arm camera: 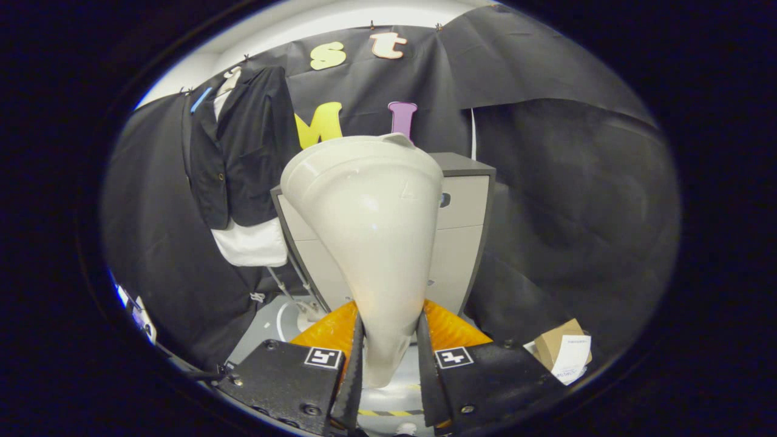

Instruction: Iron the clothes twice with a garment steamer, once on the left side and once on the right side.

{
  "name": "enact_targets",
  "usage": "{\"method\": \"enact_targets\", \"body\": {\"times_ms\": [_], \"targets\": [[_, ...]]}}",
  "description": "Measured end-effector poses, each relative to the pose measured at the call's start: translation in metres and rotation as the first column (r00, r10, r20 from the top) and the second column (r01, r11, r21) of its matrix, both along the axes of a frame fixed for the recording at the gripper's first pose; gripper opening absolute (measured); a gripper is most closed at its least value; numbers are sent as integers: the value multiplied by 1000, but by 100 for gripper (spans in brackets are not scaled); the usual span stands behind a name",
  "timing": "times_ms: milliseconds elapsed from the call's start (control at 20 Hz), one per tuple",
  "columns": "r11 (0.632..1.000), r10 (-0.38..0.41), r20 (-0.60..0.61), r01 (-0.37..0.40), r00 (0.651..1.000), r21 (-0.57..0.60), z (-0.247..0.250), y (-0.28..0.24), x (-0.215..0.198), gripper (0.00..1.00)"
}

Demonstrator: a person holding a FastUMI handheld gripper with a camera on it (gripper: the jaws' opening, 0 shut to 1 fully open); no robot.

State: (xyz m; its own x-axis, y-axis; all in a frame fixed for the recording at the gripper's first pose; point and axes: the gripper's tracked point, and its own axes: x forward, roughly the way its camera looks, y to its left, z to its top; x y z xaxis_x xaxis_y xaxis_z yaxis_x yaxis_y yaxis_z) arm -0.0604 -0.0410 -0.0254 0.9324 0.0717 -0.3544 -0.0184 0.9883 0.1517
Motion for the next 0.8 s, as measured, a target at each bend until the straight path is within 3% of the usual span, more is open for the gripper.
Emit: {"method": "enact_targets", "body": {"times_ms": [800], "targets": [[993, 106, 39, -103, 994, -63, -8, 56, -21, 43]]}}
